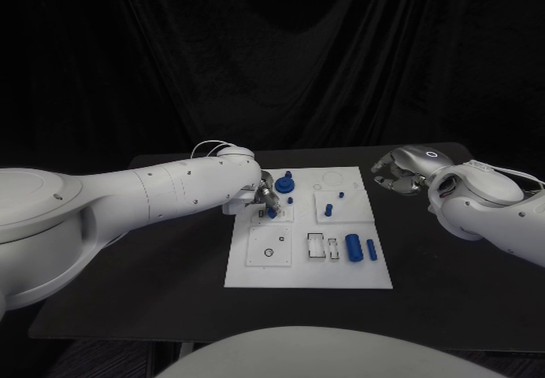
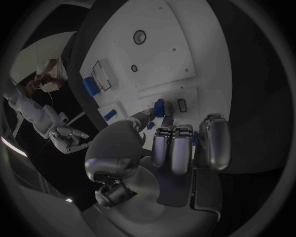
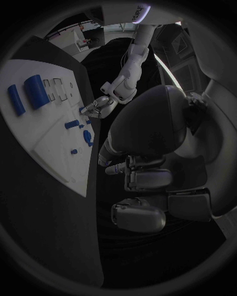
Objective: Assemble the parts on the task board
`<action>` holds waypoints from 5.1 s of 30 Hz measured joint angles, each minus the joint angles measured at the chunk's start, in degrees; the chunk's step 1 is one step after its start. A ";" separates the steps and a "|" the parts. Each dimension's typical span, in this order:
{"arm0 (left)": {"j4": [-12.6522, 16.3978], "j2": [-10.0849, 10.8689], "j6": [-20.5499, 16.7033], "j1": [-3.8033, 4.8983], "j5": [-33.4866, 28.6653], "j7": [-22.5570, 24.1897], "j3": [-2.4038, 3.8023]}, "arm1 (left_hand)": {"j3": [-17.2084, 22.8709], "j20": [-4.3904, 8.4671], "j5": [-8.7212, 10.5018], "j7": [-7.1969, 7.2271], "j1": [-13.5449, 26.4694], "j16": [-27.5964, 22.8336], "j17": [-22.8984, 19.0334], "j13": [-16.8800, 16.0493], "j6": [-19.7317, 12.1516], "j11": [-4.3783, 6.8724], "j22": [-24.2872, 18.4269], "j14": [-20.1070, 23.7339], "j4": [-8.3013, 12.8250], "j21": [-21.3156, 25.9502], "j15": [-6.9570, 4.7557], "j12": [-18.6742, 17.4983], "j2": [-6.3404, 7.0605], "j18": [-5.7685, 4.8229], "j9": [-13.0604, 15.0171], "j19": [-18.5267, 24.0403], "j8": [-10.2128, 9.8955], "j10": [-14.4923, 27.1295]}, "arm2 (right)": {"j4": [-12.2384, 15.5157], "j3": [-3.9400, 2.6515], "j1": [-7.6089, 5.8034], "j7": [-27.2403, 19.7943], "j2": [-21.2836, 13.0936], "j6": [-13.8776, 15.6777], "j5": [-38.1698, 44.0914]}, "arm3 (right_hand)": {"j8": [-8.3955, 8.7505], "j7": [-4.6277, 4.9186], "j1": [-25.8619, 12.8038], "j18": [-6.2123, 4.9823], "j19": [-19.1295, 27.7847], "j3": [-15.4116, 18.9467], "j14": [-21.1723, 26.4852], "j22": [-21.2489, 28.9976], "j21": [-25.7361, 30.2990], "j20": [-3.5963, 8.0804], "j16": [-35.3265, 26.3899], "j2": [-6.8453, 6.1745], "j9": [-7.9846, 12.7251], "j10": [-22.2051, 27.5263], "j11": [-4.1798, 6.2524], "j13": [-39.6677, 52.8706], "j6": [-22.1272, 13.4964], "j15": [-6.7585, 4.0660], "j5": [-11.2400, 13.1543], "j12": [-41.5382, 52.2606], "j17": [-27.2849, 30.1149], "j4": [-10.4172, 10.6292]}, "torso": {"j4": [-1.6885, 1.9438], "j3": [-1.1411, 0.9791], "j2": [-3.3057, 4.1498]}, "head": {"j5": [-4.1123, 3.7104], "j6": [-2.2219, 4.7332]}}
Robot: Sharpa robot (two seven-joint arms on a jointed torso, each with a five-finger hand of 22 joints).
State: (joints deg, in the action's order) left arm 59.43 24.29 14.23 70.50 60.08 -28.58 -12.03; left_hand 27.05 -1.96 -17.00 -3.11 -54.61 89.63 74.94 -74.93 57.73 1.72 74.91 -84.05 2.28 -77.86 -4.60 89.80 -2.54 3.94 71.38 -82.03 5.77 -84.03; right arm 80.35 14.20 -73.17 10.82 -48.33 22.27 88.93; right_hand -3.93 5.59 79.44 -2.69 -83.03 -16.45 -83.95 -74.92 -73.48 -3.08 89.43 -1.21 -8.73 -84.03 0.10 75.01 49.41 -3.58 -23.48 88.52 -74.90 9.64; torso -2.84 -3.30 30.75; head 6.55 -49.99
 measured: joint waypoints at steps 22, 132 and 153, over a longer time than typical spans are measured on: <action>0.03 0.22 -2.32 -0.18 -0.02 0.61 -0.09 | 0.00 0.00 0.08 0.10 0.00 0.00 -0.01 0.00 0.15 0.00 0.00 0.00 0.00 0.00 0.00 0.00 0.00 0.00 -0.02 0.00 -0.01 0.00 | -0.02 0.00 0.00 0.02 -0.04 -0.01 0.00 | 0.00 0.00 0.00 0.00 0.00 0.00 0.00 0.01 0.00 0.00 0.00 0.00 0.00 0.00 0.00 0.00 0.00 0.00 0.00 0.00 0.00 0.00 | 0.03 -0.01 0.00 | -0.47 0.00; 2.14 3.33 -5.82 -1.82 -0.05 5.06 -0.05 | -18.41 -0.61 8.70 0.35 3.95 0.00 0.00 0.00 -0.29 -0.60 0.00 0.01 -16.65 1.56 0.80 0.00 -4.13 0.00 3.41 -0.62 5.33 -0.01 | -0.41 0.00 0.00 0.10 0.18 -0.11 0.00 | 0.00 0.00 0.00 0.00 0.00 -0.40 0.00 -0.02 0.27 0.00 0.00 0.00 0.12 0.00 0.00 0.00 0.00 0.00 0.00 0.00 -0.03 -0.40 | 0.02 -0.02 0.02 | 0.41 0.00; 12.32 12.64 -14.91 3.93 -0.07 6.05 0.24 | -18.58 0.11 6.05 0.97 -1.43 0.00 -0.02 0.00 -0.10 -0.20 0.00 0.21 -13.47 0.66 0.19 0.00 -2.13 0.00 3.56 -1.34 5.87 -0.01 | 0.01 0.00 0.00 0.08 -1.12 0.31 0.00 | 0.00 0.21 -0.53 0.00 0.20 -0.56 0.00 -0.01 0.27 -0.20 0.00 -0.07 0.17 0.00 0.00 0.00 -0.21 0.00 0.00 0.00 -0.02 -0.24 | -0.01 0.02 -0.07 | 0.58 0.00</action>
State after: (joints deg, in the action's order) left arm 71.75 36.93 -0.68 74.43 60.01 -22.53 -11.79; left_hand 8.48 -1.85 -10.95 -2.14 -56.04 89.63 74.93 -74.93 57.63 1.53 74.91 -83.84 -11.19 -77.20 -4.41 89.80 -4.67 3.94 74.95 -83.37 11.64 -84.04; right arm 80.36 14.20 -73.17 10.90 -49.45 22.58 88.93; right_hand -3.93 5.80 78.91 -2.69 -82.83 -17.01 -83.95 -74.92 -73.21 -3.28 89.43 -1.27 -8.56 -84.03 0.10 75.01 49.20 -3.58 -23.48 88.52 -74.93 9.40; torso -2.85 -3.28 30.68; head 7.13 -49.99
